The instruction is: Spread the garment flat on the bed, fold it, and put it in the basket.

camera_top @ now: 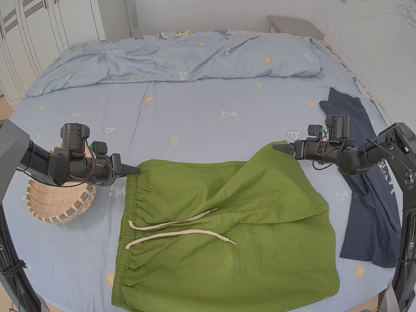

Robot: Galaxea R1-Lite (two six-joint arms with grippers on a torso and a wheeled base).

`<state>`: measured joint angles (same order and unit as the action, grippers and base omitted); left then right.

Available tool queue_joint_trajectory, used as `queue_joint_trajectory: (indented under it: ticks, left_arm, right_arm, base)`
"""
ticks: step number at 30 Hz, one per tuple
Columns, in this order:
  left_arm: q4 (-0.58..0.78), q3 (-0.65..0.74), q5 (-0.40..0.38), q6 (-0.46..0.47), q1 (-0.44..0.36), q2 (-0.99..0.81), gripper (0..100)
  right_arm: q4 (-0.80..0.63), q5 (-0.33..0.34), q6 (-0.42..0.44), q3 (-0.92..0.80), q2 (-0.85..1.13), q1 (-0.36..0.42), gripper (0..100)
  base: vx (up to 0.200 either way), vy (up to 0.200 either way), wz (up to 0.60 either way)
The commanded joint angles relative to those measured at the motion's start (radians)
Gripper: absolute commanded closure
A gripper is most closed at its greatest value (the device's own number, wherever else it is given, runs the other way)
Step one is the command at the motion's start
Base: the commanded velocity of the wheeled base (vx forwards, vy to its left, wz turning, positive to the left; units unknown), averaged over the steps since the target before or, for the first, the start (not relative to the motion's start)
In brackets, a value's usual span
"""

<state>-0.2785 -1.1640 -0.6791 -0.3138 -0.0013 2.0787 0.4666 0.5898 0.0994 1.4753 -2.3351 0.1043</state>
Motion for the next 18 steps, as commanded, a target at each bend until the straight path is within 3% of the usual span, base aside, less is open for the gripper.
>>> queue_joint_trajectory:
  ticks: [1,13,14,18]
  left_arm:
    - [-0.001,0.0,0.0,0.001,0.003,-0.002,100]
    - [-0.002,-0.003,0.001,0.001,0.003,0.003,100]
    - [-0.002,-0.002,0.001,0.001,0.003,0.003,100]
    - [-0.002,-0.002,0.001,0.001,0.003,0.004,100]
  right_arm:
    - [0.001,-0.001,0.01,0.019,-0.021,-0.003,0]
    - [-0.003,0.002,0.023,0.025,-0.032,0.003,0]
    - [-0.002,0.002,0.029,0.028,-0.035,0.002,100]
    - [0.0,0.002,0.039,0.031,-0.035,-0.001,100]
  base:
    - [0.0,0.0,0.0]
    - [0.0,0.0,0.0]
    - [0.0,0.0,0.0]
    - [0.0,0.0,0.0]
